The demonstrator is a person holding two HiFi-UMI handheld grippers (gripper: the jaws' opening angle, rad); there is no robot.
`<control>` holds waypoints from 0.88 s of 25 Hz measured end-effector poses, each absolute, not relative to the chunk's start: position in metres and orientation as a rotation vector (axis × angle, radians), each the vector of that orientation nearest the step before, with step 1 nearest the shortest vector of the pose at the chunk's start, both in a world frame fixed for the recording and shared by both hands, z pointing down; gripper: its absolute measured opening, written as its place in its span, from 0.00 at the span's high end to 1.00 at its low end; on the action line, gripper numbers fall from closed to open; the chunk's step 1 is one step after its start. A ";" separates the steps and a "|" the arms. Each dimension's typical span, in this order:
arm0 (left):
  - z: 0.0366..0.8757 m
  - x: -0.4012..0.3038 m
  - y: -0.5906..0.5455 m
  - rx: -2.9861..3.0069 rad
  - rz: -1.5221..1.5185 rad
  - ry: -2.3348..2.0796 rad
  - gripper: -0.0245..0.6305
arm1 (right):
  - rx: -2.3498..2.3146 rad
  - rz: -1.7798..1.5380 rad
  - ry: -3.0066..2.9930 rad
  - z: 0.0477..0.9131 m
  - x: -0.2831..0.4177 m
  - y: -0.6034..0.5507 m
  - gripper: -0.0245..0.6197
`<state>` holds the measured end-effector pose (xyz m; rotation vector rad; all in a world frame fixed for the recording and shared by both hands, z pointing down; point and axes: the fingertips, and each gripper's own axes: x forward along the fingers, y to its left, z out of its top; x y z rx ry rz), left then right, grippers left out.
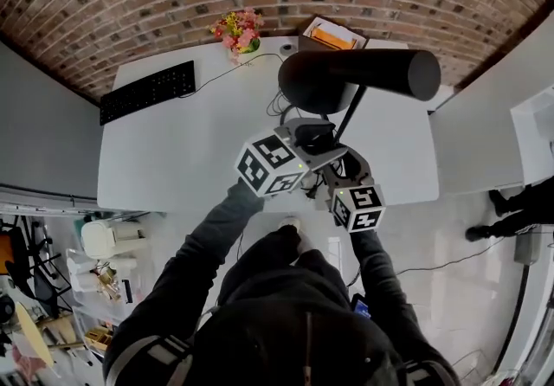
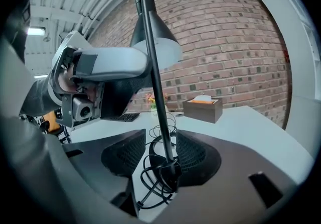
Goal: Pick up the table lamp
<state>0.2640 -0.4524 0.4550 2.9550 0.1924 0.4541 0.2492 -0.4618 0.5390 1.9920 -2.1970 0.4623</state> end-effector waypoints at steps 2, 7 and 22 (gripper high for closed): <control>0.454 0.267 -0.454 2.956 0.450 0.206 0.67 | 1.991 0.466 -2.185 0.546 0.247 -0.469 0.70; 0.453 0.278 -0.453 2.977 0.459 0.240 0.67 | 1.993 0.530 -2.122 0.573 0.251 -0.472 0.70; 0.450 0.282 -0.452 3.048 0.488 0.290 0.87 | 2.017 0.450 -2.036 0.600 0.258 -0.472 0.86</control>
